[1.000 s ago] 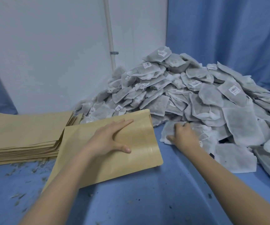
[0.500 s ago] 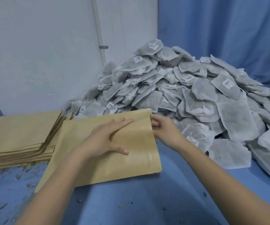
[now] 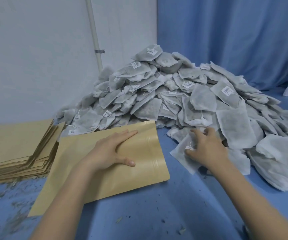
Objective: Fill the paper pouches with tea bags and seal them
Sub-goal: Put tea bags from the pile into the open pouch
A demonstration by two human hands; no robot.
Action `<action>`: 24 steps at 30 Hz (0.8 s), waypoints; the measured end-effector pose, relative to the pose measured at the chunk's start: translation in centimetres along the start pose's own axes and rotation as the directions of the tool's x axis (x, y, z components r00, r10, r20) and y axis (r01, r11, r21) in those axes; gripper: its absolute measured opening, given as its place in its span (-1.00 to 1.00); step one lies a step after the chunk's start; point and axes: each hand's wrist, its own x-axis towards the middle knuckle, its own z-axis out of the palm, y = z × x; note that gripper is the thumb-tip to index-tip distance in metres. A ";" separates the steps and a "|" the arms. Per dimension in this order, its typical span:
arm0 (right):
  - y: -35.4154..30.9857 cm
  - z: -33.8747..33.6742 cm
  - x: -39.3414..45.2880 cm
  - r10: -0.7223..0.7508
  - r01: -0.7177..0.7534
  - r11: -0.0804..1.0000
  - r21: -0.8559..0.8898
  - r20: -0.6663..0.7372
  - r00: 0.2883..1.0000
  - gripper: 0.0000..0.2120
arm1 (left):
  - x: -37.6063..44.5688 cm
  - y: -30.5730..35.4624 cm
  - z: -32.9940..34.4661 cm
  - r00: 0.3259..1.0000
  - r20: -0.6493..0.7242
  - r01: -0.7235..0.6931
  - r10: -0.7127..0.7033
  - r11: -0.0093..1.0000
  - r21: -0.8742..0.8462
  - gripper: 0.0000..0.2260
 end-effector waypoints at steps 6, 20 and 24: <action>-0.5 -1.3 0.4 0.116 0.029 0.754 0.656 -0.176 0.977 -0.49 | 0.4 -0.2 0.2 0.999 -0.021 0.025 -0.025 1.000 -0.004 -0.19; -7.2 -1.8 0.3 -0.434 0.089 0.539 0.838 0.185 0.882 -0.72 | 1.1 0.3 -0.2 0.990 -0.124 -0.067 0.060 0.997 -0.050 -0.24; -4.5 -2.2 2.5 0.047 0.261 0.799 0.541 -0.489 0.871 -0.91 | 1.7 0.4 0.1 0.980 -0.197 -0.027 0.024 1.000 -0.009 -0.21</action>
